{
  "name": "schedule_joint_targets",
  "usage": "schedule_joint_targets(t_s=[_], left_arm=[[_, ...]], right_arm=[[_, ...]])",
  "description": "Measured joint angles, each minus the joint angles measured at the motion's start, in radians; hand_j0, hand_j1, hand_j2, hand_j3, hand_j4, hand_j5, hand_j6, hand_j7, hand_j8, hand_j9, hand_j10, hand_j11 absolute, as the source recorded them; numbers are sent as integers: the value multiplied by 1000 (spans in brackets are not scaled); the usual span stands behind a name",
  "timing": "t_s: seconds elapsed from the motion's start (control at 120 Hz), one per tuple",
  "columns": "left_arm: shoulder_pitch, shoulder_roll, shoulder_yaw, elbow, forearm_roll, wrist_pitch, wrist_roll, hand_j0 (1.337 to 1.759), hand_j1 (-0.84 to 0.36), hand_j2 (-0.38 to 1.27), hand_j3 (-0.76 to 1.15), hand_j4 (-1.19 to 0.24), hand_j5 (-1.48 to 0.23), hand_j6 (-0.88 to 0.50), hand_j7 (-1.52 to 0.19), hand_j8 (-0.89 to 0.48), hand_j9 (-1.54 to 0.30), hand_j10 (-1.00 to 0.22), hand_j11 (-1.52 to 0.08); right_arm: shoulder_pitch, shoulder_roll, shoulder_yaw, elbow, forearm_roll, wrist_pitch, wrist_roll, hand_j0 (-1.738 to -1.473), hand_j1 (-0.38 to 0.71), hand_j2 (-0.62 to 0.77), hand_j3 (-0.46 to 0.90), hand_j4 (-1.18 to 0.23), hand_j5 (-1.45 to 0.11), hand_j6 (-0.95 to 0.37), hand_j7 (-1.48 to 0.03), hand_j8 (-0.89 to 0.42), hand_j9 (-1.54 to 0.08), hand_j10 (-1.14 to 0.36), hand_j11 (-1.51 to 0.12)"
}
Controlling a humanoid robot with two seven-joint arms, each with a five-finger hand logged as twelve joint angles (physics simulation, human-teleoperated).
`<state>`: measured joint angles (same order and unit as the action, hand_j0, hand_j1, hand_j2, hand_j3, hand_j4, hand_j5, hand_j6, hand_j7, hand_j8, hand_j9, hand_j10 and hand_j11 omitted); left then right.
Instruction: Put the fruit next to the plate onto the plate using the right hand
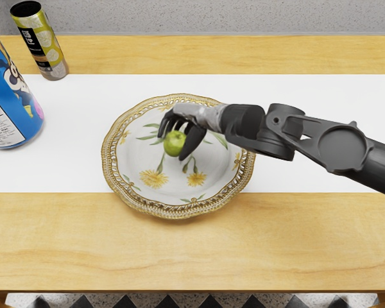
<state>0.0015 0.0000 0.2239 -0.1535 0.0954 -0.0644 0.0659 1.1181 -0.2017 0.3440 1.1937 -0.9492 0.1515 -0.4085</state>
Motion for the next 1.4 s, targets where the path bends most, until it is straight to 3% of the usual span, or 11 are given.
schedule_joint_targets(t_s=[0.35, 0.533, 0.7, 0.958, 1.192, 1.4], left_arm=[[0, 0, 0, 0, 0, 0, 0, 1658, 55, 49, 0, -245, -318, -245, -318, -245, -318, -245, -318], [0, 0, 0, 0, 0, 0, 0, 1658, 55, 49, 0, -245, -318, -245, -318, -245, -318, -245, -318], [0, 0, 0, 0, 0, 0, 0, 1658, 55, 49, 0, -245, -318, -245, -318, -245, -318, -245, -318], [0, 0, 0, 0, 0, 0, 0, 1658, 55, 49, 0, -245, -318, -245, -318, -245, -318, -245, -318], [0, 0, 0, 0, 0, 0, 0, 1658, 55, 49, 0, -245, -318, -245, -318, -245, -318, -245, -318], [0, 0, 0, 0, 0, 0, 0, 1658, 55, 49, 0, -245, -318, -245, -318, -245, -318, -245, -318]], right_arm=[[-9, -8, 8, -25, 5, -7, 4, -1658, 40, -30, 0, -351, -460, -354, -453, -312, -460, -371, -462], [-9, -65, 36, -9, 160, 1, 19, -1658, -132, -21, 0, -193, -251, -194, -248, -177, -251, -201, -252], [-10, -156, 73, 48, 362, 77, 30, -1658, -222, -14, 0, -111, -145, -112, -143, -105, -145, -115, -145], [-32, -356, 119, 62, 793, 392, 30, -1658, -278, -10, 0, -62, -80, -62, -80, -60, -80, -63, -80], [-87, -526, 126, 57, 1018, 452, 28, -1658, -295, -8, 0, -46, -60, -46, -60, -45, -60, -46, -60], [-144, -663, 125, 55, 1131, 459, 23, -1658, -301, -7, 0, -40, -53, -40, -53, -40, -53, -40, -53]])
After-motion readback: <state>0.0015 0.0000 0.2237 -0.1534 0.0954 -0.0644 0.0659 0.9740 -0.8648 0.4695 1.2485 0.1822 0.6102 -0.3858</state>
